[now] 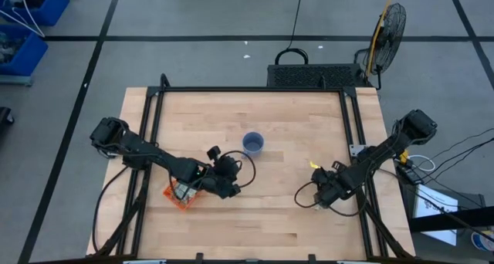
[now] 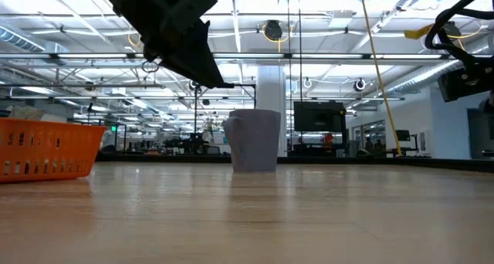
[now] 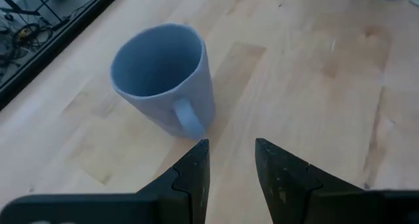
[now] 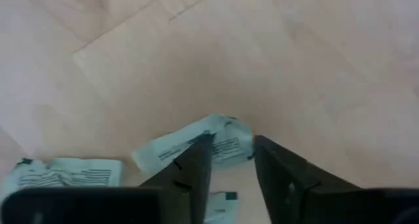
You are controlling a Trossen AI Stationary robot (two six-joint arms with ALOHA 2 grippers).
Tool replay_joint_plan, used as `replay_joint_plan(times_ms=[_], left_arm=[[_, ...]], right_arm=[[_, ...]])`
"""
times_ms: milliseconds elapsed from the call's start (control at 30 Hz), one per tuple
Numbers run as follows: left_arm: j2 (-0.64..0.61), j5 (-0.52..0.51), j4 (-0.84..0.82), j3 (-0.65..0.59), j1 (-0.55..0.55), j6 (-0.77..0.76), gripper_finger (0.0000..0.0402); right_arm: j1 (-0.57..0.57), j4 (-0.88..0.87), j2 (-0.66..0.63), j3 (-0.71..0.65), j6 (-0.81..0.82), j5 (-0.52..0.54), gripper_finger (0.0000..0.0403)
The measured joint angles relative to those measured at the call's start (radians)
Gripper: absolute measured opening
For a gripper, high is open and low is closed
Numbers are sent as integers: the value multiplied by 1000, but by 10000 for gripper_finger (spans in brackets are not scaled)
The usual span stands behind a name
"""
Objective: Pick and place Stevia / Truvia into bins
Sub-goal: Put the green stevia packet into the orange basket
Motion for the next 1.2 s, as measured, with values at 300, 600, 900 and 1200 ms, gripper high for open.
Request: replay_joint_plan(times_ms=[300, 600, 900, 1200], left_arm=[[0, 9, 0, 0, 21, 39, 129], [-119, -124, -110, 1, 9, 48, 129], [-347, -386, -165, 1, 1, 48, 129], [-413, -428, -214, 0, 18, 42, 129]], right_arm=[[0, 40, -20, -8, -4, 6, 14], [-55, 473, -35, 45, -291, 209, 3], [-247, 1377, 218, 113, -1047, 209, 1], [-379, 1373, 599, 584, -1278, 25, 0]])
